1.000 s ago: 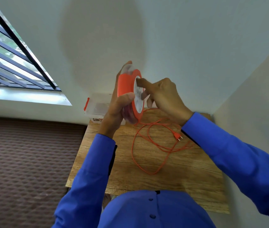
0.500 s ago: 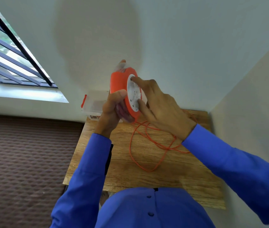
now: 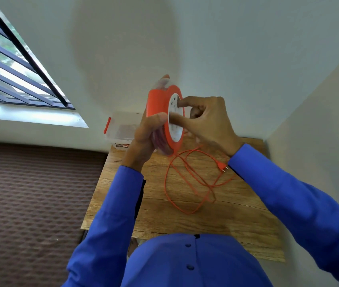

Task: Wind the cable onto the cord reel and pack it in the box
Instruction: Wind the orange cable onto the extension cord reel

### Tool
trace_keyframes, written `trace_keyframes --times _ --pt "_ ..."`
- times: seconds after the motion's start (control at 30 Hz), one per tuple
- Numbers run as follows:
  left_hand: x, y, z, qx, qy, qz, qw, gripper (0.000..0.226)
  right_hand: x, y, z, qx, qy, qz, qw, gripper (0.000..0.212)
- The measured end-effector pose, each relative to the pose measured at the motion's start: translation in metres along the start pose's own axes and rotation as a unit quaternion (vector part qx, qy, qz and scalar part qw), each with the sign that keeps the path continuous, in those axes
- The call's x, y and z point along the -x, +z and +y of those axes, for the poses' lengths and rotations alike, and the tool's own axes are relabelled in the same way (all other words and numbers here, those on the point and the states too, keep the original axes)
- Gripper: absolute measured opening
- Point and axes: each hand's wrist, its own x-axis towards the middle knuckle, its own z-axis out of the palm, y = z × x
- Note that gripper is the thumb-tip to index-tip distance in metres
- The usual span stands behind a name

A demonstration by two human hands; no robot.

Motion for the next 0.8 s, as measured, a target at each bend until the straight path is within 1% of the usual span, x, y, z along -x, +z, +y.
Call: trace_keyframes --times 0.03,0.07,0.1,0.13,0.17,0.2,0.23,0.3,0.33,0.37,0.4,0.43,0.5,0.53,0.57,0.6,0.63,0.7,0.8 --pt "0.0 0.0 0.0 -0.008 0.005 -0.002 1.0 0.143 -0.002 0.0 -0.001 -0.012 0.011 0.008 1.0 0.037" --pt "0.0 0.0 0.0 -0.021 0.009 -0.003 1.0 0.143 -0.002 0.002 -0.001 -0.022 0.023 0.015 0.999 0.049" --pt "0.0 -0.002 0.0 -0.037 0.012 -0.005 0.999 0.139 -0.002 0.003 -0.001 -0.03 0.043 0.017 0.999 0.062" --pt "-0.001 -0.004 -0.002 -0.053 0.015 -0.008 0.998 0.13 -0.001 0.005 -0.001 -0.033 0.072 0.015 0.997 0.07" --pt "-0.001 -0.006 -0.003 -0.066 0.016 -0.014 0.998 0.12 -0.001 0.006 -0.001 -0.037 0.111 0.005 0.993 0.072" --pt "-0.002 -0.008 -0.004 -0.073 0.018 -0.021 0.997 0.116 -0.003 0.006 -0.001 -0.046 0.159 -0.015 0.986 0.072" --pt "-0.001 -0.01 -0.005 -0.068 0.022 -0.029 0.997 0.117 -0.004 0.006 0.0 -0.066 0.213 -0.05 0.974 0.072" --pt "0.0 -0.009 -0.007 -0.041 0.022 -0.048 0.998 0.126 -0.006 0.001 0.002 -0.133 0.31 -0.138 0.931 0.072" --pt "0.0 -0.009 -0.007 -0.026 0.013 -0.056 0.998 0.128 -0.006 -0.001 0.003 -0.167 0.336 -0.168 0.912 0.072" --pt "0.0 -0.009 -0.008 -0.015 0.004 -0.066 0.998 0.124 -0.006 -0.003 0.003 -0.189 0.343 -0.182 0.902 0.071" --pt "-0.001 -0.01 -0.011 -0.009 -0.004 -0.07 0.997 0.116 -0.004 -0.005 0.003 -0.186 0.326 -0.182 0.909 0.068" --pt "-0.001 -0.01 -0.011 -0.002 -0.009 -0.063 0.998 0.107 -0.002 -0.005 0.003 -0.157 0.286 -0.165 0.931 0.064" --pt "-0.002 -0.01 -0.011 0.031 -0.007 -0.035 0.999 0.089 0.003 -0.005 0.0 -0.047 0.156 -0.103 0.981 0.046" --pt "-0.002 -0.009 -0.01 0.05 0.005 -0.022 0.998 0.081 0.007 -0.005 -0.001 0.017 0.078 -0.069 0.994 0.033" --pt "-0.001 -0.009 -0.009 0.063 0.019 -0.01 0.998 0.073 0.01 -0.005 -0.002 0.075 0.009 -0.052 0.996 0.025" --pt "-0.001 -0.008 -0.006 0.071 0.031 0.001 0.997 0.066 0.013 -0.005 -0.003 0.128 -0.042 -0.054 0.989 0.032" --pt "-0.001 -0.008 -0.003 0.081 0.04 0.008 0.996 0.061 0.016 -0.005 -0.002 0.17 -0.079 -0.072 0.98 0.043" --pt "-0.002 -0.007 -0.001 0.11 0.042 0.014 0.993 0.06 0.018 -0.006 -0.002 0.222 -0.116 -0.106 0.962 0.056" --pt "-0.003 0.0 -0.001 0.128 0.022 -0.001 0.992 0.065 0.017 -0.01 -0.003 0.255 -0.163 -0.118 0.946 0.057"
